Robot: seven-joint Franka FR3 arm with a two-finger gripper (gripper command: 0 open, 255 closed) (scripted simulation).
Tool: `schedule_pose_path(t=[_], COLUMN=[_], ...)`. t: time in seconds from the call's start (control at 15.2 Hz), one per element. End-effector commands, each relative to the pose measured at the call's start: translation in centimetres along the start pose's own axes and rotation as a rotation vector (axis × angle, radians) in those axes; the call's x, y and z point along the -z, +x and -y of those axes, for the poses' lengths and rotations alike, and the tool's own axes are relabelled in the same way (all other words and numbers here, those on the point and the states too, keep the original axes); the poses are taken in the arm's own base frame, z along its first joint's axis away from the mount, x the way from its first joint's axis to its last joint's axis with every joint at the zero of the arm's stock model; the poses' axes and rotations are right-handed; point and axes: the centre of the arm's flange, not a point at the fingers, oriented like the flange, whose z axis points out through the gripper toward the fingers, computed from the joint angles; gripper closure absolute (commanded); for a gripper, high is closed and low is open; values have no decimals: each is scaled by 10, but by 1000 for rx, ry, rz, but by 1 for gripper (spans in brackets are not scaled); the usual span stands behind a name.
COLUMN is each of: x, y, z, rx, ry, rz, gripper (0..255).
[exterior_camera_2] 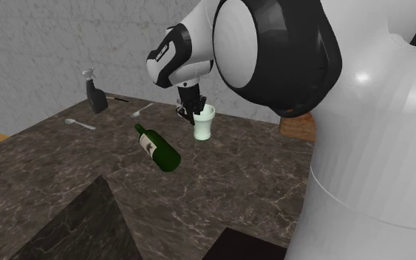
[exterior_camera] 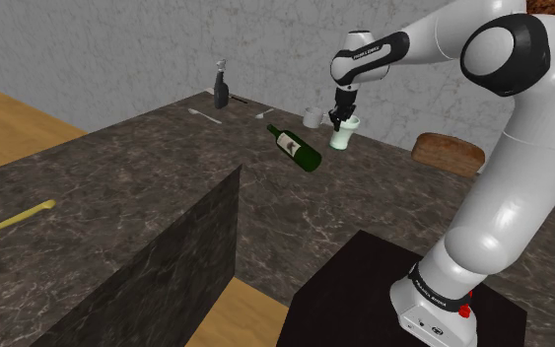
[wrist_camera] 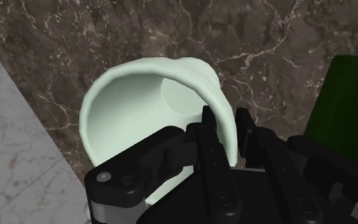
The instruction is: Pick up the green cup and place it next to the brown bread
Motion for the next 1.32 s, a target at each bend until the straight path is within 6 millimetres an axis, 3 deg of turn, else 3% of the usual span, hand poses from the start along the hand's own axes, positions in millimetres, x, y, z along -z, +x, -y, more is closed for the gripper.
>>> schedule_pose_path(t=[0.0, 1.25], x=[10, 110], y=[0, -1], z=[-1, -14], rx=[0, 0], ry=[0, 0], rz=[0, 0], gripper=[255, 255])
